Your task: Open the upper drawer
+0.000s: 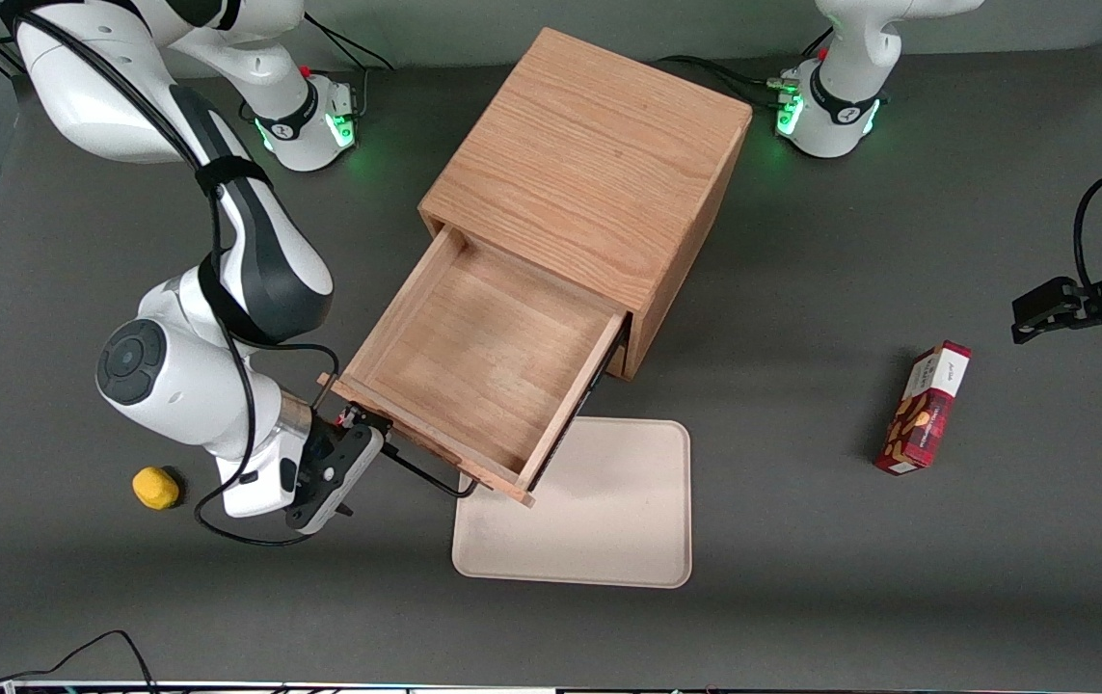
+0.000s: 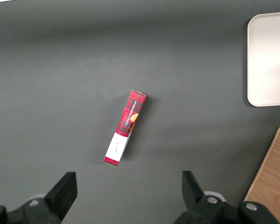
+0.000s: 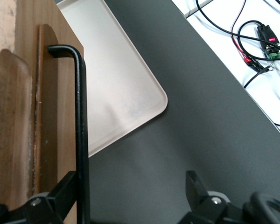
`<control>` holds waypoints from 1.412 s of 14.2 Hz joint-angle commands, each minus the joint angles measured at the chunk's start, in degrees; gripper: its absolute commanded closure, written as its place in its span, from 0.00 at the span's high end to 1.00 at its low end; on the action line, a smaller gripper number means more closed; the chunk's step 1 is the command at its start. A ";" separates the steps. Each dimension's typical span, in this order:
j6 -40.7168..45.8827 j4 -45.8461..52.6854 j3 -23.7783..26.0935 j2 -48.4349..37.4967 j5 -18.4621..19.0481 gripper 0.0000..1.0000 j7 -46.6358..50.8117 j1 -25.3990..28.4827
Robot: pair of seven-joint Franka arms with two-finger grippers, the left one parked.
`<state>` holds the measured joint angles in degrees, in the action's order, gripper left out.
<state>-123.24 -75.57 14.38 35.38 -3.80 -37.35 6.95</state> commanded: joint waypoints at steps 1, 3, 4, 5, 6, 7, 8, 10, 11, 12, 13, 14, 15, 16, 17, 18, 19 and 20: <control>-1.39 3.75 -1.02 -0.31 -1.99 1.00 0.61 -0.10; -0.78 4.02 -1.02 -2.32 -4.35 1.00 1.40 -0.18; 0.44 3.67 -1.37 -4.68 -6.02 1.00 2.10 -0.44; 3.24 3.50 -1.54 -6.97 -6.30 1.00 2.71 -0.88; 5.88 3.06 -2.50 -9.95 -6.39 1.00 3.94 -1.67; 9.99 1.75 -4.51 -12.94 -6.57 1.00 7.43 -2.55; 14.21 -0.26 -6.10 -16.01 -7.44 1.00 12.95 -2.99; 19.15 -7.01 -6.91 -23.13 -8.41 1.00 26.03 -6.58; 20.39 -11.14 -7.08 -27.25 -7.72 1.00 32.10 -8.08; 22.15 -15.45 -7.17 -31.21 -6.06 1.00 36.60 -9.40; 23.64 -18.62 -7.08 -34.12 -1.95 1.00 40.56 -9.67; 24.70 -20.39 -7.08 -36.06 2.61 1.00 44.78 -9.85; 27.67 -20.93 -6.91 -36.78 5.62 1.00 47.34 -9.94; 30.31 -20.76 -6.65 -36.87 7.13 1.00 48.41 -9.94; 30.77 -20.68 -6.73 -37.14 6.97 1.00 48.51 -10.64; 30.78 -20.50 -6.64 -36.96 6.62 1.00 48.51 -11.51; 30.69 -20.15 -6.64 -36.79 6.44 1.00 48.51 -11.61; 30.60 -19.63 -6.64 -36.61 6.44 1.00 48.51 -11.61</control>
